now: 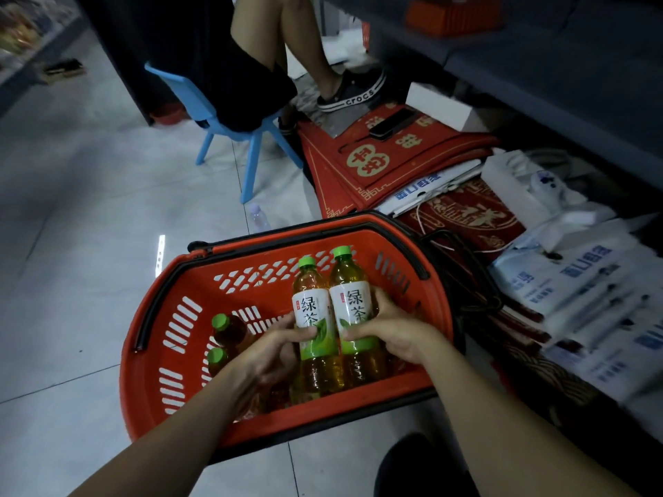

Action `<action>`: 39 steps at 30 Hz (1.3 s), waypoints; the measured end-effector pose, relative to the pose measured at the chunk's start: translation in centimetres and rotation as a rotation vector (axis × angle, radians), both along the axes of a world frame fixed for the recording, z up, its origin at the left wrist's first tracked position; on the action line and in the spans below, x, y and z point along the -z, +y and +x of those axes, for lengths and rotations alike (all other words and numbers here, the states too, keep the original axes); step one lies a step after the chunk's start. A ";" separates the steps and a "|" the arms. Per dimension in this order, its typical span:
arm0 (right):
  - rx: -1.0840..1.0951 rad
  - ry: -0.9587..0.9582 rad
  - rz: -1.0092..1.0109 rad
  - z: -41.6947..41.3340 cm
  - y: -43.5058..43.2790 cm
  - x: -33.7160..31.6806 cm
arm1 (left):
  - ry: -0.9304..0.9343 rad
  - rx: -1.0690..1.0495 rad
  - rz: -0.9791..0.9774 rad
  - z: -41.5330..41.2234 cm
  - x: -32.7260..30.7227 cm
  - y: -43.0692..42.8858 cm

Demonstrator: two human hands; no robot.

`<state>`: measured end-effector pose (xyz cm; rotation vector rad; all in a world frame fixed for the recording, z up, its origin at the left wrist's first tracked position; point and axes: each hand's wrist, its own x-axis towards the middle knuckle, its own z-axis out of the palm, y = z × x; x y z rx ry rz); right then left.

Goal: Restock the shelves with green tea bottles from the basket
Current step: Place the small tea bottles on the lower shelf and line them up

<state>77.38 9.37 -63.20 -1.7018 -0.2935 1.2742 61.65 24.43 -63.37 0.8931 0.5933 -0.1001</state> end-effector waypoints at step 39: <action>1.356 -1.260 0.107 5.5 -40.5 -21.9 | -0.841 0.586 0.369 27.8 -22.5 -40.3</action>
